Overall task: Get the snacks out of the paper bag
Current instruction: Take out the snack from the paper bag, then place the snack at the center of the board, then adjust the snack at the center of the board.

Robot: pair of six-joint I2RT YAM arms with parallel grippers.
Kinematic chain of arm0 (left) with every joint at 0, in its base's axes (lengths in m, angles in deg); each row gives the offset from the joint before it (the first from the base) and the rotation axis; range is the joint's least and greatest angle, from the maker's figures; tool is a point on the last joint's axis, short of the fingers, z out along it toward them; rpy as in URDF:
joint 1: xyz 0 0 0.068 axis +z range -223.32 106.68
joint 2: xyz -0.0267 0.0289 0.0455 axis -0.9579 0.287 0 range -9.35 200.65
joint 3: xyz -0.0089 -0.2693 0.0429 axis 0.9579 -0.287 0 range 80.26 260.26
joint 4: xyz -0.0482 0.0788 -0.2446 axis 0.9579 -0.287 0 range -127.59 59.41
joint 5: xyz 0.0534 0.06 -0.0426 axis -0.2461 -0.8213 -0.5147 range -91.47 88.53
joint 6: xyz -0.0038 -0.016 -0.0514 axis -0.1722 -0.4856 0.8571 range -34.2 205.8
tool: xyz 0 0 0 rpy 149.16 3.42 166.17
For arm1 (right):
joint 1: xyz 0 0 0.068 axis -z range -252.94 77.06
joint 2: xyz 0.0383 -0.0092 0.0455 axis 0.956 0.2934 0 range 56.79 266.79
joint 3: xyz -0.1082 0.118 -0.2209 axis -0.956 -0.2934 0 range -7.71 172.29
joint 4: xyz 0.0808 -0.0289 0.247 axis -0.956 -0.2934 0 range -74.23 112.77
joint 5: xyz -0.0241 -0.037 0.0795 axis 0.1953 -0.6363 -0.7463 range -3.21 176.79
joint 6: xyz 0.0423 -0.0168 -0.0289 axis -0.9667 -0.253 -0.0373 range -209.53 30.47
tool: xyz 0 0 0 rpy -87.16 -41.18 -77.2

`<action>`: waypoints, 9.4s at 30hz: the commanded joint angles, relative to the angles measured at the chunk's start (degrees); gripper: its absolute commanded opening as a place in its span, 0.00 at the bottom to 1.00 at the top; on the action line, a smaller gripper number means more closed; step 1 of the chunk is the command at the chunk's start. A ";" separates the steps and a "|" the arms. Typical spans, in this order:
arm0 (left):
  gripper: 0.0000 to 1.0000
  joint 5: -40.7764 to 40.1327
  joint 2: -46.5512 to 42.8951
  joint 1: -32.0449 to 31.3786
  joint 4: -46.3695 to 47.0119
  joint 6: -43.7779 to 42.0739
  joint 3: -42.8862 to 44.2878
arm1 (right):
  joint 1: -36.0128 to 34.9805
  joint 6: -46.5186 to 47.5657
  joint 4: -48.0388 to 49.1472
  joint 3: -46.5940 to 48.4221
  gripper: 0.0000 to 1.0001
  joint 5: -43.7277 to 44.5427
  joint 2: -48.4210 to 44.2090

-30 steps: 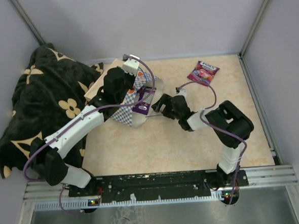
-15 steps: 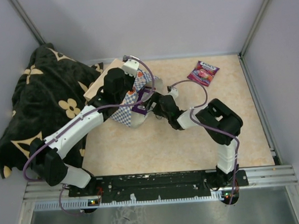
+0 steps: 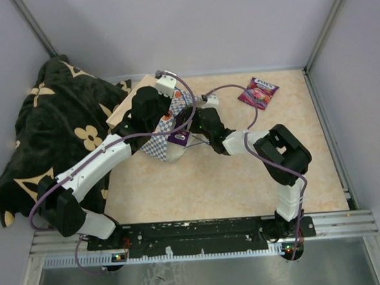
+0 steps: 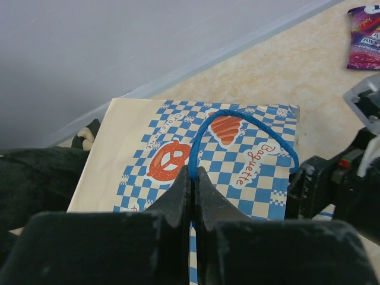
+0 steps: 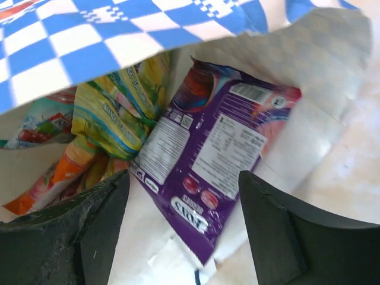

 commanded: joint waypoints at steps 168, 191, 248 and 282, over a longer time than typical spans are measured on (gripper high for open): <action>0.00 3.75 -3.09 3.13 -4.65 6.80 -1.90 | 16.77 83.08 -70.97 30.91 0.99 -26.51 4.47; 0.01 3.34 -2.81 3.13 -5.02 6.64 -1.02 | 22.42 66.00 -52.31 32.48 0.99 -12.16 16.30; 0.02 2.11 -4.73 3.04 -9.44 11.86 0.27 | 20.57 14.47 -34.04 19.33 0.80 -1.11 12.34; 0.04 -0.06 -6.51 3.04 -11.47 10.68 1.77 | 22.20 33.36 -33.81 34.57 0.99 -8.97 10.75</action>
